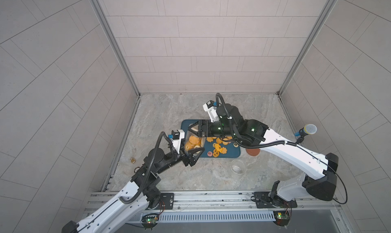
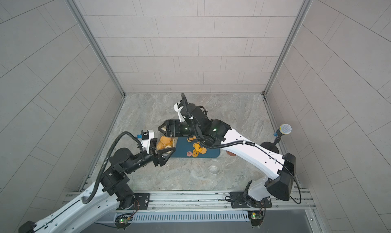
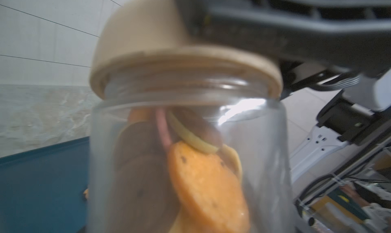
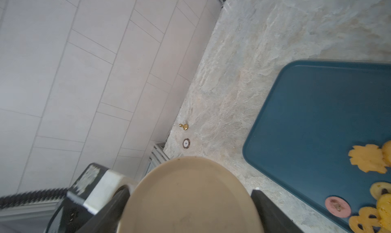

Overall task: Pour the cookies out of the jar
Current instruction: Unscrew the lid from the jar, then place the lid at the center of the board.

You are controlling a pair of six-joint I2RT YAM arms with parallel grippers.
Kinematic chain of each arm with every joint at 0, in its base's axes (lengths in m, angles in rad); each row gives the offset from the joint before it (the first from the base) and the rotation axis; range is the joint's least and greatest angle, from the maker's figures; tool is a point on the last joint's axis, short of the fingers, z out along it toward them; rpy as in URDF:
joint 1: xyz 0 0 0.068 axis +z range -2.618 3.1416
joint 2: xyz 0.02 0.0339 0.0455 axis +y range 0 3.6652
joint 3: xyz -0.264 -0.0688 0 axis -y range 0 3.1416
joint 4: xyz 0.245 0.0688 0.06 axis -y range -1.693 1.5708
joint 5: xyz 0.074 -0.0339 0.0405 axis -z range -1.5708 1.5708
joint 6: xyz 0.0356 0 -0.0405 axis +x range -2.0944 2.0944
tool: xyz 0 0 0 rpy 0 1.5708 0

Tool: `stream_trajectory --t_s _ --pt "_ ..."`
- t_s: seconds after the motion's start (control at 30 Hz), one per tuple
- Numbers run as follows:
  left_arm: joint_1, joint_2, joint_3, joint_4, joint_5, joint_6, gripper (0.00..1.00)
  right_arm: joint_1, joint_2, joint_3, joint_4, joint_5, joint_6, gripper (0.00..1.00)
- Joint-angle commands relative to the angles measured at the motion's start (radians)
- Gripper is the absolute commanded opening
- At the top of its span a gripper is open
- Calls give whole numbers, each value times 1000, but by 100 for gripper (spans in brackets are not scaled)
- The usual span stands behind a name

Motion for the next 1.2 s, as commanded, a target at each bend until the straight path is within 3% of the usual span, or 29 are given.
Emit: stream_trajectory --t_s 0.0,0.13,0.27,0.37,0.47,0.57,0.7,0.9,1.17 --pt "-13 9 22 407 210 -126 0 -25 -34 -69 316 -226 35 0" --pt "-11 16 42 408 236 -129 0 -59 -64 -88 355 -294 28 0" --pt "-11 43 60 406 273 -137 0 -96 -96 -74 272 -266 -33 0" --pt "-11 31 60 372 248 -112 0 -156 -122 -76 236 -248 -26 0" --pt "-11 -20 72 228 161 -12 0 -222 -157 -95 174 -210 -24 0" --pt "-11 -69 86 82 47 85 0 -279 -185 -107 36 -128 -55 0" --pt "-10 -88 123 -49 -57 162 0 -298 -200 -102 -235 92 -141 0" --pt "-9 -96 172 -175 -252 272 0 -238 -270 -179 -351 257 -171 0" --pt "4 -4 242 -308 -434 318 0 -8 -336 -203 -469 510 -197 0"
